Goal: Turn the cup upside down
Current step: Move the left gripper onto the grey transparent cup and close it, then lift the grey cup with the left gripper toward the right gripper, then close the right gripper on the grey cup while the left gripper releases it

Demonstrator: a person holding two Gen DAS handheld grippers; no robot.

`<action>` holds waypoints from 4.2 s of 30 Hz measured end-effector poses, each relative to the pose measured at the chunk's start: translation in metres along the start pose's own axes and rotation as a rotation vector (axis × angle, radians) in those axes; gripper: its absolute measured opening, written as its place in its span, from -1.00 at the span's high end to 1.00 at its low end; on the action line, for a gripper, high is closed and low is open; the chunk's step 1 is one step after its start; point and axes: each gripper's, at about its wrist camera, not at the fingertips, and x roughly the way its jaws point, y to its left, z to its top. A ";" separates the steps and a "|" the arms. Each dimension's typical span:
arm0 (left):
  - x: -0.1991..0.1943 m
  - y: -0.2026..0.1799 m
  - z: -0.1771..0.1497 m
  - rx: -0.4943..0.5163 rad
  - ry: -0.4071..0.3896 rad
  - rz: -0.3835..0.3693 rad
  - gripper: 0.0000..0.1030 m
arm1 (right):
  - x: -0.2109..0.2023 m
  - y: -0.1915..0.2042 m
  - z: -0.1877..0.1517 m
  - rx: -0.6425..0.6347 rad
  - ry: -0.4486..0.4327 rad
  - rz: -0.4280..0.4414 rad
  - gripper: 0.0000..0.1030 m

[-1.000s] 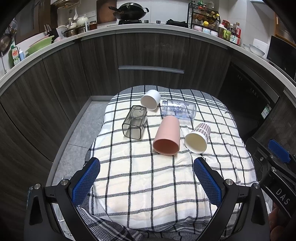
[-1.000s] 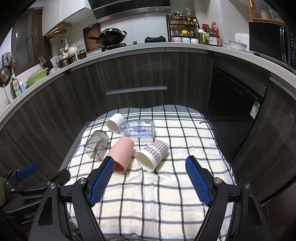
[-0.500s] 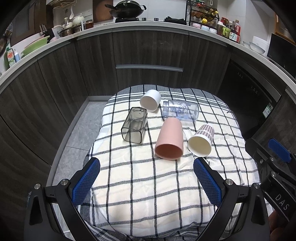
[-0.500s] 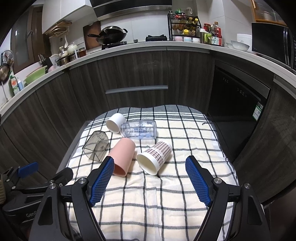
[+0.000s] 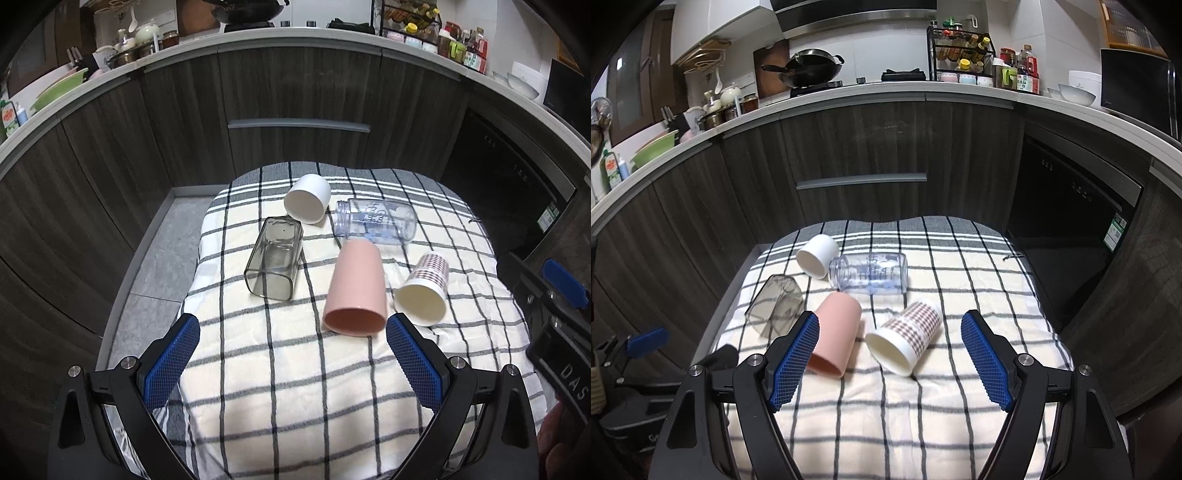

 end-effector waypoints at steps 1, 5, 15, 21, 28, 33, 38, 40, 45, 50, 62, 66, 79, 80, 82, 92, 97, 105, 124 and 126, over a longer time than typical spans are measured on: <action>0.005 0.002 0.003 0.003 0.004 0.004 -0.99 | 0.005 0.000 0.003 0.004 0.002 -0.001 -0.54; 0.023 0.006 0.015 0.012 0.019 0.008 -0.99 | 0.025 0.002 0.013 0.028 0.008 -0.006 -0.54; 0.084 0.009 0.042 0.047 0.096 0.008 -0.99 | 0.065 0.006 0.025 0.037 0.028 -0.024 -0.54; 0.122 0.015 0.050 0.058 0.166 -0.001 -0.99 | 0.093 0.011 0.028 0.051 0.058 -0.032 -0.54; 0.159 0.024 0.059 0.101 0.248 -0.016 -0.99 | 0.119 0.025 0.024 0.080 0.110 -0.024 -0.54; 0.180 0.027 0.061 0.104 0.289 -0.031 -0.98 | 0.131 0.032 0.019 0.087 0.146 -0.024 -0.54; 0.190 0.026 0.058 0.118 0.307 -0.034 -0.88 | 0.142 0.036 0.014 0.089 0.179 -0.024 -0.54; 0.194 0.025 0.057 0.124 0.312 -0.037 -0.72 | 0.146 0.036 0.012 0.091 0.189 -0.023 -0.54; 0.201 0.021 0.053 0.147 0.335 -0.079 -0.12 | 0.150 0.038 0.008 0.088 0.202 -0.019 -0.54; 0.199 0.025 0.053 0.113 0.335 -0.083 -0.11 | 0.147 0.038 0.007 0.086 0.201 -0.017 -0.54; 0.144 0.026 0.041 0.087 0.275 -0.089 -0.11 | 0.106 0.031 0.012 0.080 0.164 0.003 -0.54; 0.116 0.018 0.023 0.062 0.274 -0.099 -0.11 | 0.078 0.020 0.007 0.072 0.155 0.011 -0.54; 0.053 -0.051 -0.066 0.047 0.329 -0.146 -0.11 | 0.000 -0.047 -0.056 0.067 0.228 -0.014 -0.54; 0.051 -0.058 -0.071 0.051 0.332 -0.149 -0.11 | -0.003 -0.052 -0.061 0.069 0.234 -0.019 -0.54; 0.051 -0.073 -0.081 0.062 0.335 -0.155 -0.11 | -0.008 -0.065 -0.072 0.075 0.248 -0.032 -0.54; 0.069 -0.119 -0.101 0.121 0.356 -0.148 -0.11 | -0.008 -0.113 -0.097 0.131 0.294 -0.106 -0.54; 0.079 -0.127 -0.108 0.149 0.355 -0.115 -0.11 | -0.007 -0.119 -0.100 0.145 0.298 -0.112 -0.54; 0.075 -0.126 -0.109 0.161 0.370 -0.094 -0.20 | -0.005 -0.115 -0.100 0.132 0.301 -0.110 -0.54; 0.012 -0.062 -0.080 0.007 0.198 -0.105 -0.83 | -0.024 -0.072 -0.071 0.092 0.300 -0.058 -0.54; 0.002 -0.045 -0.078 -0.022 0.146 -0.076 -0.89 | -0.020 -0.058 -0.065 0.071 0.326 -0.032 -0.54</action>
